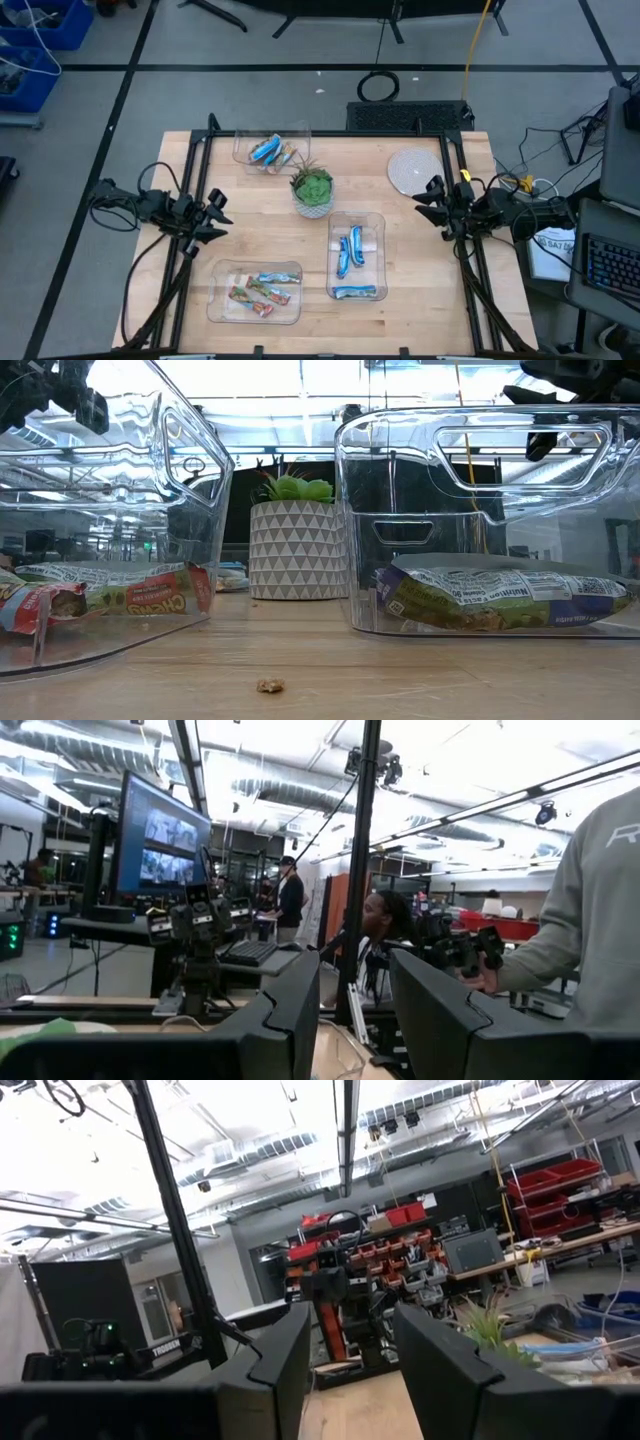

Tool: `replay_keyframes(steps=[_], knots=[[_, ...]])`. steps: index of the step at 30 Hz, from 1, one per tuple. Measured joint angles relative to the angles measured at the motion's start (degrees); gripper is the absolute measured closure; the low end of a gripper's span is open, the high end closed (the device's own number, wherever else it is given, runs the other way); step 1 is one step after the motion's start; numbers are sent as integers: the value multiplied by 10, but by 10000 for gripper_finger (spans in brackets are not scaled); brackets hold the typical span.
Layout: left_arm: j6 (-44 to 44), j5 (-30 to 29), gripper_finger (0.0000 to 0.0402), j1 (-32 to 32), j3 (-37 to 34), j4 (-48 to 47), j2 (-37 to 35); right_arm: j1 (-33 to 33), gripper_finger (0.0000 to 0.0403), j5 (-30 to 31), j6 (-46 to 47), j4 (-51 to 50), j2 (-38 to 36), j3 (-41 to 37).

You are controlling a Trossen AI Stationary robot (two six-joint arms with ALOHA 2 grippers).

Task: Pick and place Granola Bars by type
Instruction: Return to Home Position

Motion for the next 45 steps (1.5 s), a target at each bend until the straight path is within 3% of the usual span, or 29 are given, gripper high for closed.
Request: replay_keyframes(steps=[8, 16, 20, 45], knots=[[-13, -4, 275, 0, 0, -9, 0, 0, 266, 0, -1, -20, 1, 0], [-53, -44, 275, 1, 0, -154, 0, 0, 266, 33, 69, -166, 1, 0], [-64, -45, 275, 2, 1, -198, 1, 0, 266, 30, 93, -181, 7, 0], [-62, -45, 275, 2, 0, -180, 5, 0, 266, 30, 104, -185, 13, 0]])
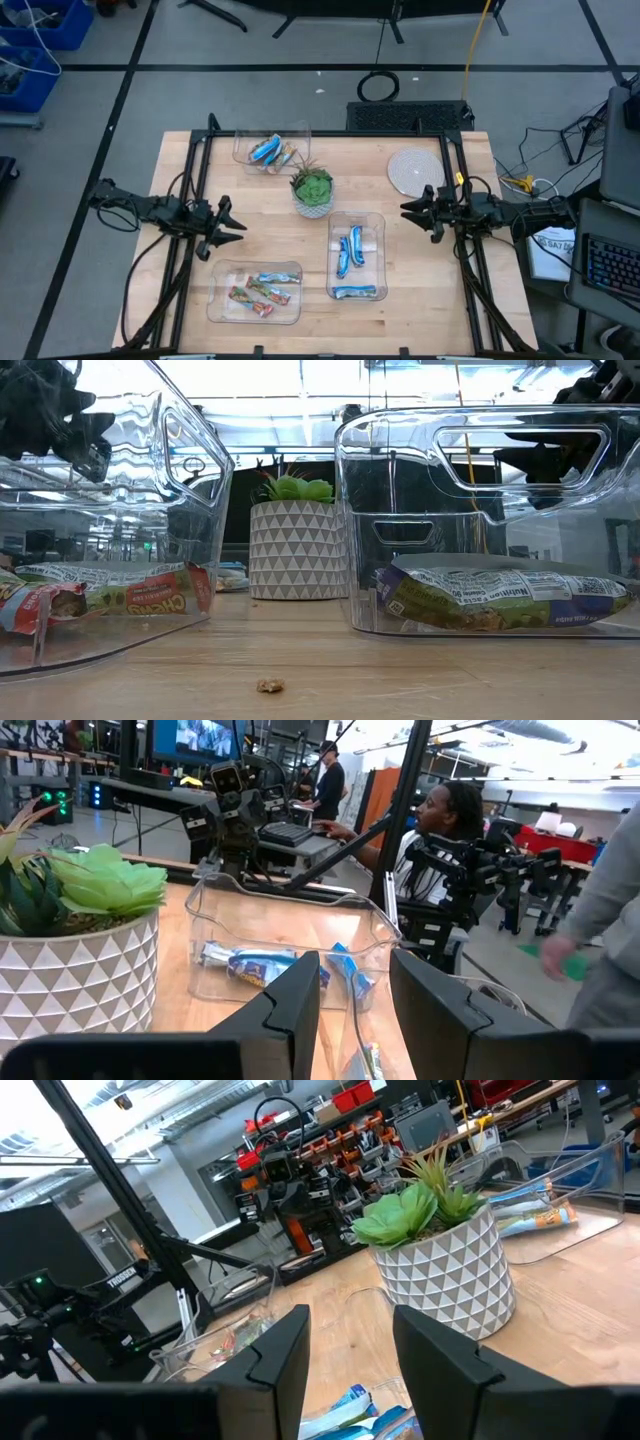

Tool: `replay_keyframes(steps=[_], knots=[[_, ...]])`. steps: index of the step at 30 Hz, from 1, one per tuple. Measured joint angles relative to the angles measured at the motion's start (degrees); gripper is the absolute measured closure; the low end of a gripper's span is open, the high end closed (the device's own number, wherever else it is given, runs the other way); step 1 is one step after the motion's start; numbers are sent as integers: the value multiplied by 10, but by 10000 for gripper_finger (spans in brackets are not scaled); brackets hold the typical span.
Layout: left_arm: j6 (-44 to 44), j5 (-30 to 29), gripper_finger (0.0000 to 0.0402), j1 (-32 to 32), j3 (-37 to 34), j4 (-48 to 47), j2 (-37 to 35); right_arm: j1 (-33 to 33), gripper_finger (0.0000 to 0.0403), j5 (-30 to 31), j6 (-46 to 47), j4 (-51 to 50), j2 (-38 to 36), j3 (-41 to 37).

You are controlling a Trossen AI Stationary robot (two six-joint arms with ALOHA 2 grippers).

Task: Pick and place Granola Bars by type
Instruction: Return to Home Position

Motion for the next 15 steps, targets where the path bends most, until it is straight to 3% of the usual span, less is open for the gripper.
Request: replay_keyframes(steps=[15], knots=[[1, 0, 275, 0, 0, 4, 0, 0, 266, 0, 0, 1, 0, 0]])
